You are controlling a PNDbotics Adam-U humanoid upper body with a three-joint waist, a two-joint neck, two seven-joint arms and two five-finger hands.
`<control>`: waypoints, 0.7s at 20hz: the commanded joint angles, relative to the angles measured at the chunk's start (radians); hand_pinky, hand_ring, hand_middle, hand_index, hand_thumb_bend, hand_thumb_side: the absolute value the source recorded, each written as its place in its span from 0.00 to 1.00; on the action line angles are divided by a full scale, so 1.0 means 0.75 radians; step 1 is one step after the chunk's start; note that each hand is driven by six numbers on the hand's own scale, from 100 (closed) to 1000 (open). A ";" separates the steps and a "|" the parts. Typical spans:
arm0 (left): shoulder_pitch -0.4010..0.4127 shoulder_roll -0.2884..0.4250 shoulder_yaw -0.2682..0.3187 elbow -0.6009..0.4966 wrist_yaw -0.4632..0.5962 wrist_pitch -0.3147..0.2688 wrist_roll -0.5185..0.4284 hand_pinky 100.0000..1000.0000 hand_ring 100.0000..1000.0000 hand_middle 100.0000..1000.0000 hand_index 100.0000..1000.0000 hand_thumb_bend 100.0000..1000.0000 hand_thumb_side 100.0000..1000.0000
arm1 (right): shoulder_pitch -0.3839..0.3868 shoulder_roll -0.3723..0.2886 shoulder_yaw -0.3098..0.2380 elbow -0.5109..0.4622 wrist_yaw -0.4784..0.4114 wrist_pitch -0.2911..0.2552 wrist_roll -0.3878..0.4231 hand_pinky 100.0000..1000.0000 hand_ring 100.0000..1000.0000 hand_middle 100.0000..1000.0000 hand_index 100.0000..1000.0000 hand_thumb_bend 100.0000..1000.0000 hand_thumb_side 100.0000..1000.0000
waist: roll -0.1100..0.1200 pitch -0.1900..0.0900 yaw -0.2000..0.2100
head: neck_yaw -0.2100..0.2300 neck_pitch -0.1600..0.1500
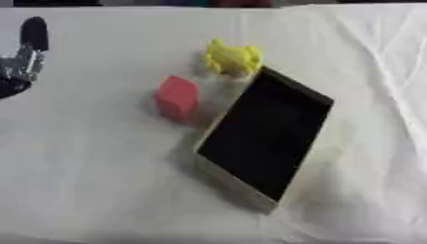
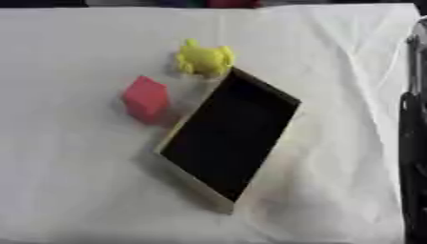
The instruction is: Pick up objects on the table and place them in the box.
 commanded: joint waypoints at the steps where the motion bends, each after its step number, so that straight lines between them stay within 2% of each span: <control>1: -0.046 0.101 -0.044 -0.019 -0.014 0.022 -0.080 0.67 0.62 0.71 0.85 0.00 0.68 | -0.032 -0.024 0.002 -0.004 -0.012 -0.005 0.009 0.82 0.77 0.54 0.71 0.00 0.89 | 0.006 -0.019 -0.003 | 0.005 -0.019; 7: -0.149 0.141 -0.136 -0.019 -0.022 0.039 -0.234 0.68 0.65 0.73 0.87 0.00 0.71 | -0.045 -0.014 0.008 -0.001 -0.013 -0.010 0.014 0.82 0.77 0.54 0.71 0.00 0.89 | 0.002 -0.016 -0.013 | 0.003 -0.048; 14: -0.242 0.135 -0.226 -0.019 -0.025 0.101 -0.437 0.70 0.68 0.76 0.90 0.00 0.79 | -0.047 -0.008 0.011 0.002 -0.015 -0.012 0.018 0.82 0.77 0.53 0.71 0.00 0.89 | 0.001 -0.016 -0.021 | 0.007 -0.056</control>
